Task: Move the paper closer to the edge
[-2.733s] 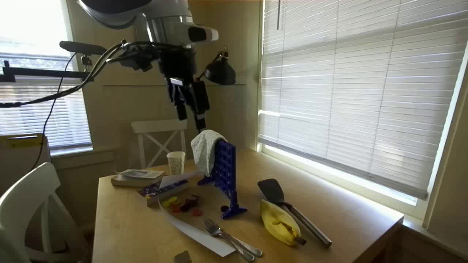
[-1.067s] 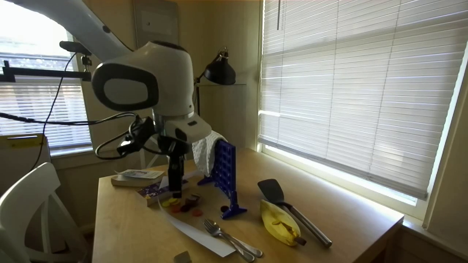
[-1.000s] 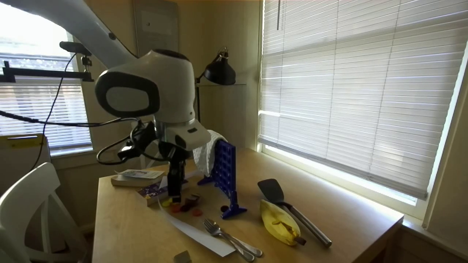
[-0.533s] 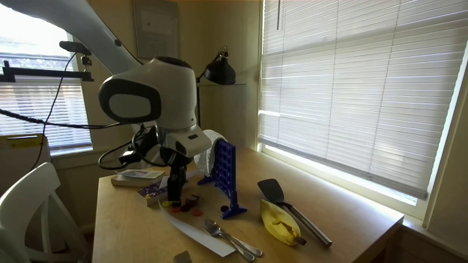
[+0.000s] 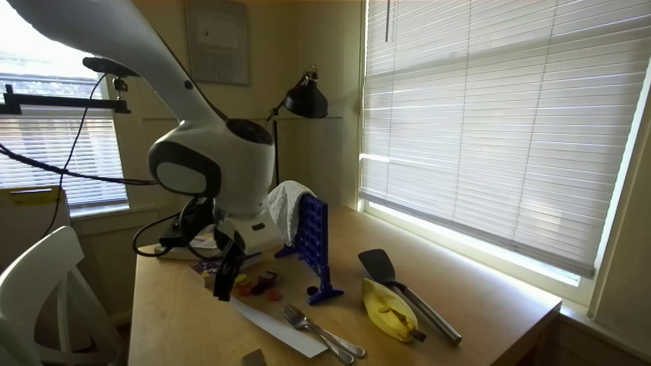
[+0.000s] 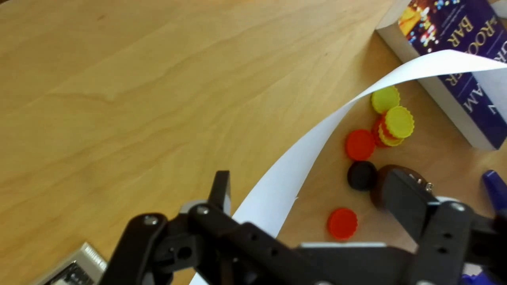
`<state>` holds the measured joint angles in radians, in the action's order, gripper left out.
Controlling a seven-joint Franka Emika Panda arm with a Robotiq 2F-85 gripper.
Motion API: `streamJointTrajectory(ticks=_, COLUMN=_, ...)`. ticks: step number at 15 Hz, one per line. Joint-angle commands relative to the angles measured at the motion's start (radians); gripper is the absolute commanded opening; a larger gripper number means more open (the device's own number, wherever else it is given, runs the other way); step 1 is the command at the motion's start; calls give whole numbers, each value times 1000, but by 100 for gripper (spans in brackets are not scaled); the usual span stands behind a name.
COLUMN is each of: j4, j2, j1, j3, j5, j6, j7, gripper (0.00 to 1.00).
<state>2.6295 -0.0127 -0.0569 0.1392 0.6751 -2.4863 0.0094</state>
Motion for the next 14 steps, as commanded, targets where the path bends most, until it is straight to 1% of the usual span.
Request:
streamJointTrajectory(ticks=1, j4=-84, j2=-100, j1=-28, j3=-16, j5=136, j6=49, j7=-63, gripper=100)
streamJointTrajectory(ticks=2, j4=-99, j2=-122, j1=-34, j3=-20, j5=173, j6=46, j7=-83, gripper=100)
streamJointTrajectory(ticks=5, j4=-132, j2=-185, j1=-44, j3=-31, j5=238, j6=21, j7=-107, gripper=100)
streamJointTrajectory(ticks=11, j4=-162, j2=-277, j1=-47, j3=-62, j5=295, j6=-6, j7=-123, gripper=100)
streamJointTrajectory(ticks=14, j4=-183, j2=-303, j1=-54, j3=-83, j5=360, j6=-28, j7=-176, gripper=100)
